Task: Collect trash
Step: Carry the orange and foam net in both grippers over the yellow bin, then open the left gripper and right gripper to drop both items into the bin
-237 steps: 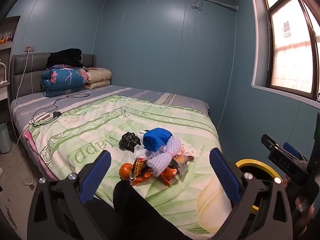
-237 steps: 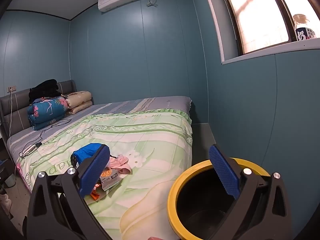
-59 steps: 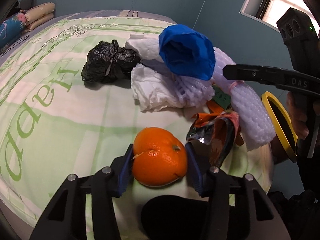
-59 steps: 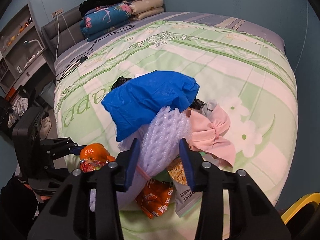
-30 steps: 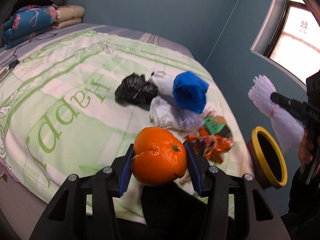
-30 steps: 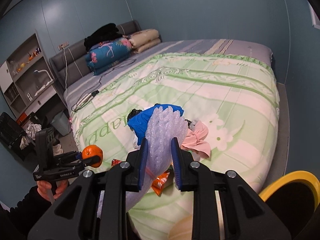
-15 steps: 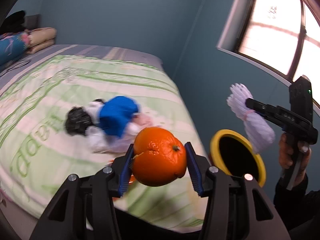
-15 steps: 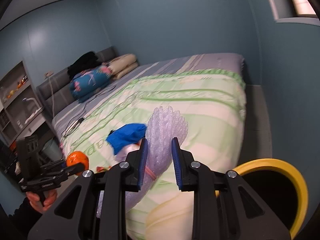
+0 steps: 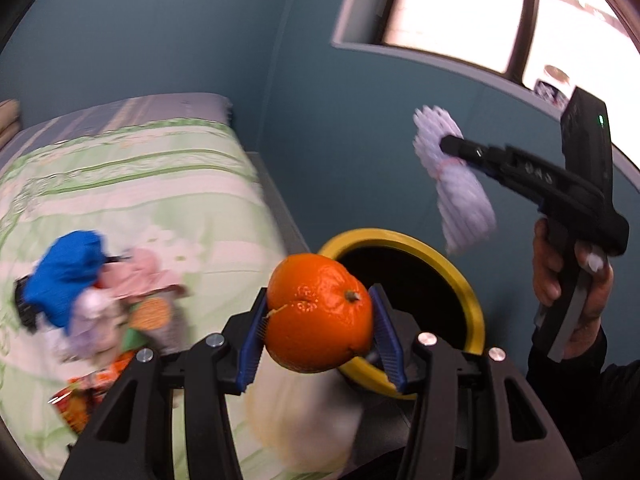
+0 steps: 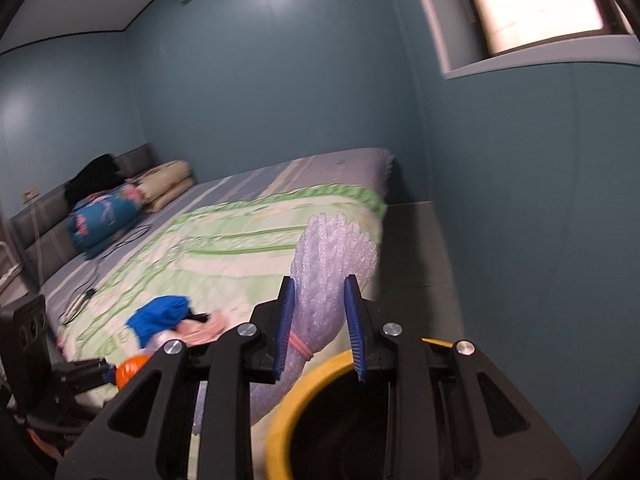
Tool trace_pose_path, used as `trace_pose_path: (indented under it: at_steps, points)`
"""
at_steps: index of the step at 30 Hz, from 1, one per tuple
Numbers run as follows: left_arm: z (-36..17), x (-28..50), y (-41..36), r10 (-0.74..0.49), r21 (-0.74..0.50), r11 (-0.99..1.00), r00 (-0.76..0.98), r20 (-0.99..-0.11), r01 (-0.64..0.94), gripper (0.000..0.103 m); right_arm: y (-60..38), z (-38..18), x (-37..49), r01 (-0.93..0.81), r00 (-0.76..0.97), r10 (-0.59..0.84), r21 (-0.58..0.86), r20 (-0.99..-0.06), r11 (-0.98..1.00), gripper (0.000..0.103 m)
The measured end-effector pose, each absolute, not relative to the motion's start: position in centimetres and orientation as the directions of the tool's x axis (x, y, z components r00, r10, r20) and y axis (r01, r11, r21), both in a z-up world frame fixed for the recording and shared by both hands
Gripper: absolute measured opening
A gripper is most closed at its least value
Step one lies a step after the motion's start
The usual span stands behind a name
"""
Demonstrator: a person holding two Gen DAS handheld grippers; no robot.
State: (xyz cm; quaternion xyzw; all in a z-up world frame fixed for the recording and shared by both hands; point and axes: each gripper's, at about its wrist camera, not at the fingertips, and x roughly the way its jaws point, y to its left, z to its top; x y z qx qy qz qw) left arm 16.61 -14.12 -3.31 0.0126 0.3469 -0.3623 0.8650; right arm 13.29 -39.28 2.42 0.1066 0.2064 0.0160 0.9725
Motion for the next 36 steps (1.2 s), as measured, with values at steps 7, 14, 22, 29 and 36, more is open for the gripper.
trace_pose_path:
  at_steps: [7, 14, 22, 29, 36]
  points:
    - [-5.6, 17.4, -19.7, -0.643, -0.247, 0.678, 0.397, -0.654, 0.692, 0.047, -41.9, 1.6, 12.9, 0.132, 0.911, -0.065, 0.139, -0.407, 0.982, 0.024]
    - [-8.0, 17.3, -23.5, -0.628, -0.257, 0.655, 0.324, -0.708, 0.71, 0.047, -44.2, -0.9, 14.4, 0.143, 0.871, -0.02, 0.215, -0.49, 0.966, 0.025]
    - [-9.9, 17.6, -25.4, -0.613, -0.279, 0.649, 0.27, -0.743, 0.708, 0.046, -44.9, -2.8, 15.1, 0.138, 0.838, 0.043, 0.287, -0.545, 0.948, 0.026]
    - [-11.2, 18.5, -26.6, -0.604, -0.283, 0.648, 0.251, -0.756, 0.707, 0.047, -45.1, -3.4, 15.4, 0.163, 0.818, 0.032, 0.286, -0.575, 0.944, 0.026]
    - [-11.5, 18.6, -26.0, -0.612, -0.306, 0.649, 0.239, -0.754, 0.697, 0.049, -46.1, -3.5, 15.1, 0.191, 0.816, 0.022, 0.305, -0.578, 0.933, 0.037]
